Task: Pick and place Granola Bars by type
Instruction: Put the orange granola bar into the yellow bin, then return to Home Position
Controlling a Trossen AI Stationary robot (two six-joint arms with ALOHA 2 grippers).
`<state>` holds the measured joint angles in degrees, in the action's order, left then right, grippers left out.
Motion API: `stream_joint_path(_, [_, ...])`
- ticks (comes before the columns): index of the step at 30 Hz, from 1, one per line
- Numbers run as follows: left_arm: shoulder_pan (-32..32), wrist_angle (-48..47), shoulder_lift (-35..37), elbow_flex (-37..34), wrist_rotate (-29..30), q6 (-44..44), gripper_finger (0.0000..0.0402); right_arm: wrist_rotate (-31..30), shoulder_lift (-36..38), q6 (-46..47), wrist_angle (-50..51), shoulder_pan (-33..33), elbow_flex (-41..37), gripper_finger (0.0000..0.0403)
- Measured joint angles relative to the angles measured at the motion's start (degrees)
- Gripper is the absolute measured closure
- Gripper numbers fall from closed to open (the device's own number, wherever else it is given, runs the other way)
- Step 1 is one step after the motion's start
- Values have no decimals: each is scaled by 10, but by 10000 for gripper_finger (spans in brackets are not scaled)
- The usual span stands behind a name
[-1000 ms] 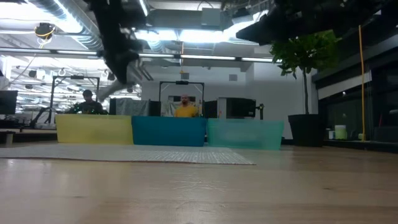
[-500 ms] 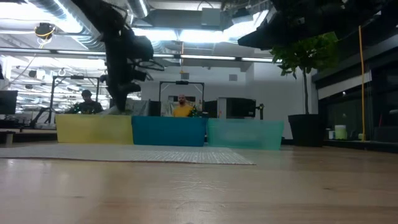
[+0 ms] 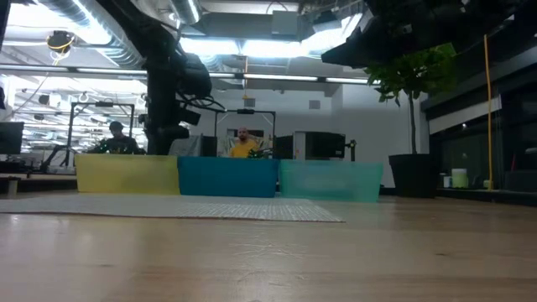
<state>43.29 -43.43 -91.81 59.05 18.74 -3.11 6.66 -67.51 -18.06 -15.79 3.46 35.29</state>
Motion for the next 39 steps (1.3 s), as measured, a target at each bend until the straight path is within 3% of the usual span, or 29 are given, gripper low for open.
stream_joint_path(9, [0, -8, 5, 0, -7, 1, 256, 0, -5, 0, 4, 0, 0, 324])
stream_joint_path(15, [-2, -49, 53, 15, 6, 12, 223, 0, -33, 0, 4, 0, 0, 324])
stream_joint_path(18, [-10, -69, 99, 27, -9, 25, 220, 0, -48, -1, 2, 0, 0, 324])
stream_joint_path(27, [-108, -38, 333, 18, -145, 74, 220, -1, -57, 13, -4, 0, 0, 324])
stream_joint_path(32, [-223, 86, 485, -64, -164, 97, 219, -1, -57, 21, -9, 0, 0, 324])
stream_joint_path(39, [-388, 387, 640, -291, -168, 94, 219, -1, -57, 27, -42, 0, 0, 324])
